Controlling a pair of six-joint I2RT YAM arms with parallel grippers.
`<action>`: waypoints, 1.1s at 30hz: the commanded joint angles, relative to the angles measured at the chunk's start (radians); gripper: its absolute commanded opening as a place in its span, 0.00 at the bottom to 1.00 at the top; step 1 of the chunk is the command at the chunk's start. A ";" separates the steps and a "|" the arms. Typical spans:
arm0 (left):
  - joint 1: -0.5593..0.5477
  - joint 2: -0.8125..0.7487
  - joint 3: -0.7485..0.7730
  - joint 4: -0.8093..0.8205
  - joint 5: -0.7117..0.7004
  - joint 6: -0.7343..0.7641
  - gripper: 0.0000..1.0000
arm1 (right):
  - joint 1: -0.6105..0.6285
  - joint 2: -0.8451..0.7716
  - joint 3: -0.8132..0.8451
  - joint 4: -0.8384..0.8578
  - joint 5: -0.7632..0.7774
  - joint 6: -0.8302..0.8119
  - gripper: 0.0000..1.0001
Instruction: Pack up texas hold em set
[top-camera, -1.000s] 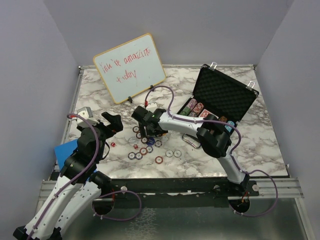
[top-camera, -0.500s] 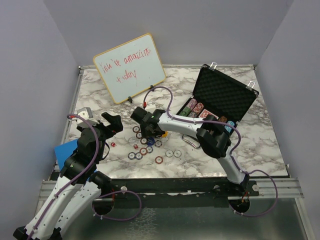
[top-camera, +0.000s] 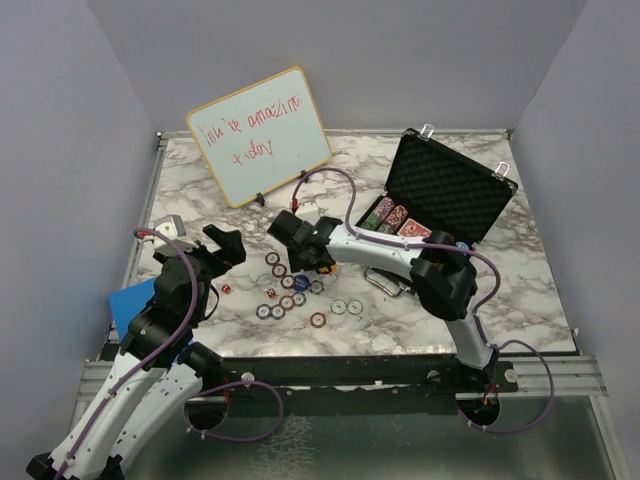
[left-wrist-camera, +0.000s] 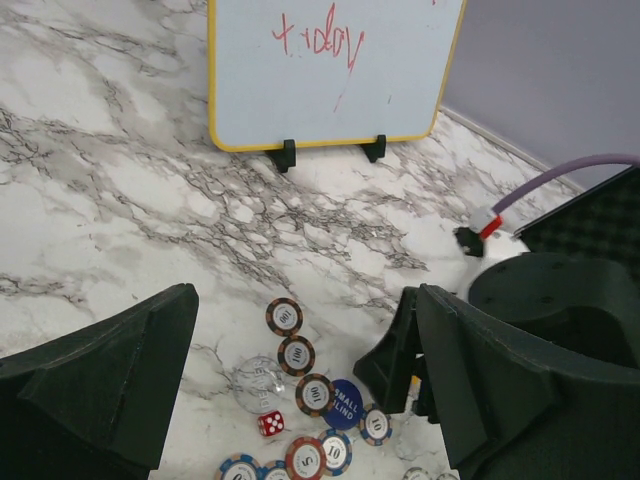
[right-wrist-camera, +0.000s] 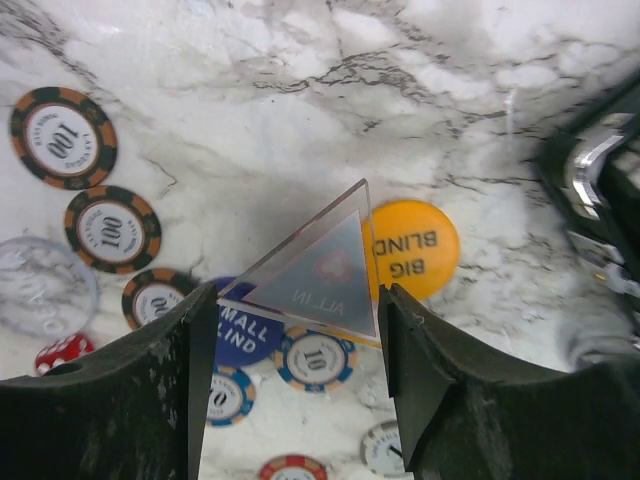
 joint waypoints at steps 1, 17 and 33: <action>-0.002 -0.016 -0.006 -0.013 -0.013 0.014 0.99 | 0.008 -0.184 -0.050 0.059 0.106 -0.008 0.51; -0.002 -0.006 -0.012 -0.019 0.031 0.007 0.99 | -0.331 -0.572 -0.384 -0.022 0.259 0.101 0.51; -0.002 0.044 -0.022 -0.012 0.032 -0.007 0.99 | -0.586 -0.511 -0.547 0.163 0.178 0.127 0.52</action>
